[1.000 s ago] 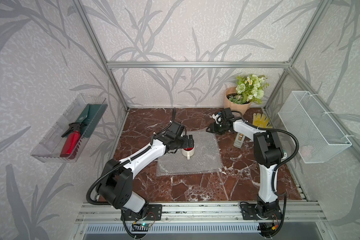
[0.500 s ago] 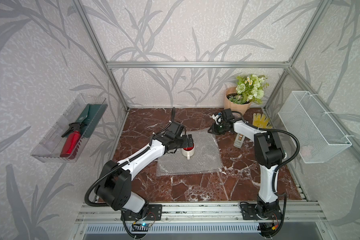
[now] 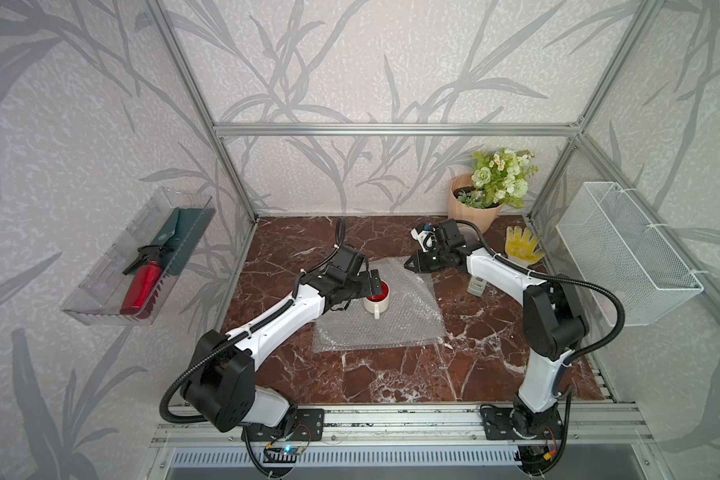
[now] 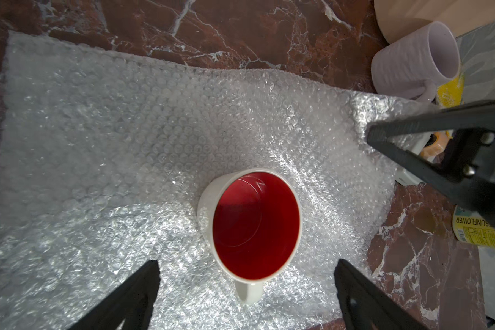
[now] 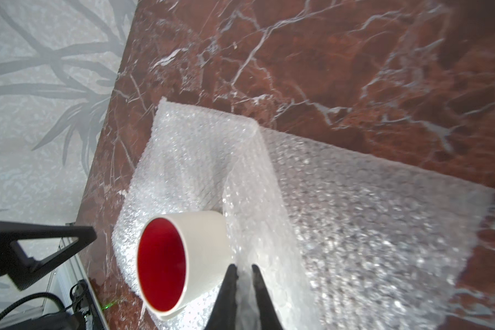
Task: Wrap mugs in bubble wrap
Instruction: Wrap the mug in bubble wrap.
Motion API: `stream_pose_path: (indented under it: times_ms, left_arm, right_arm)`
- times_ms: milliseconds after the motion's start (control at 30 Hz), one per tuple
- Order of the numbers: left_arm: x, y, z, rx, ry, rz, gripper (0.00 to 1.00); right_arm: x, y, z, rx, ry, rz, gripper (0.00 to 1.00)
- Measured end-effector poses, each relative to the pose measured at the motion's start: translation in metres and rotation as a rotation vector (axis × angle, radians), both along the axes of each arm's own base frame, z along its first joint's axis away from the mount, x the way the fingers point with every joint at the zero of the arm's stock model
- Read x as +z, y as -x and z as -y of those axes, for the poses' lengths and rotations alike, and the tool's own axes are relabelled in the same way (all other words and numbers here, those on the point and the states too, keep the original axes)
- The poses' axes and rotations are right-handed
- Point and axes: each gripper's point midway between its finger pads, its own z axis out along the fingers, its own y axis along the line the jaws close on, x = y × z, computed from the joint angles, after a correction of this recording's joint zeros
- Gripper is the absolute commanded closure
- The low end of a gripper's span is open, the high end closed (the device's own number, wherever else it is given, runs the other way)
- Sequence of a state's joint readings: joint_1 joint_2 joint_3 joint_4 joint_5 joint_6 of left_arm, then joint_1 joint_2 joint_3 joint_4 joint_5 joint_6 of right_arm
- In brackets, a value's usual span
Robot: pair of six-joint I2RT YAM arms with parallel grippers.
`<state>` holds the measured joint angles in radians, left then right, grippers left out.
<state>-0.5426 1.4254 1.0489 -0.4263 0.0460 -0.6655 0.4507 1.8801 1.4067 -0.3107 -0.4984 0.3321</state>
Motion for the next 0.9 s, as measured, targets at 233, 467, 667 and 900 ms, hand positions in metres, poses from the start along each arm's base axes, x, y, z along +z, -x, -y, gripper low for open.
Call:
stream_pose_path:
  times_ms: [233, 467, 667, 900]
  left_arm:
    - [0.005, 0.002, -0.014, 0.076, 0.000, 0.029, 0.04]
    - [0.001, 0.005, -0.028, 0.148, 0.070, 0.046, 0.05]
    - [-0.014, -0.001, -0.016, 0.126, 0.211, 0.012, 0.05]
    - [-0.020, -0.003, -0.020, 0.143, 0.251, -0.003, 0.05]
  right_arm:
    - [0.003, 0.033, -0.038, 0.104, 0.002, 0.002, 0.90]
    - [0.009, 0.063, -0.066, 0.189, -0.008, 0.005, 0.90]
    - [0.004, 0.077, -0.078, 0.229, 0.000, -0.008, 0.90]
    - [-0.017, 0.088, -0.085, 0.252, 0.029, -0.046, 0.89]
